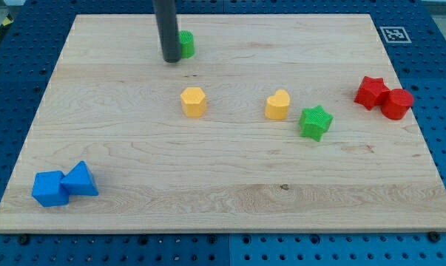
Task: Slide the green circle to the top center
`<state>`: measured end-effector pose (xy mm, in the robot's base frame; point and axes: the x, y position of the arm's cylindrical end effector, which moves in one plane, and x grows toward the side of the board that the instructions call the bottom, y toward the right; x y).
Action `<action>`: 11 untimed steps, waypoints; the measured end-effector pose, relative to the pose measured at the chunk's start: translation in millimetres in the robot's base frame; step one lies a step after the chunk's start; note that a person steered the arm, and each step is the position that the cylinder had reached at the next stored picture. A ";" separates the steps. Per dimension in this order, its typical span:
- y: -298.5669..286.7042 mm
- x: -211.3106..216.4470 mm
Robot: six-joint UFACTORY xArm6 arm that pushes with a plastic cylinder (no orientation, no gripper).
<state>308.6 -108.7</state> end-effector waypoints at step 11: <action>108.6 -39.9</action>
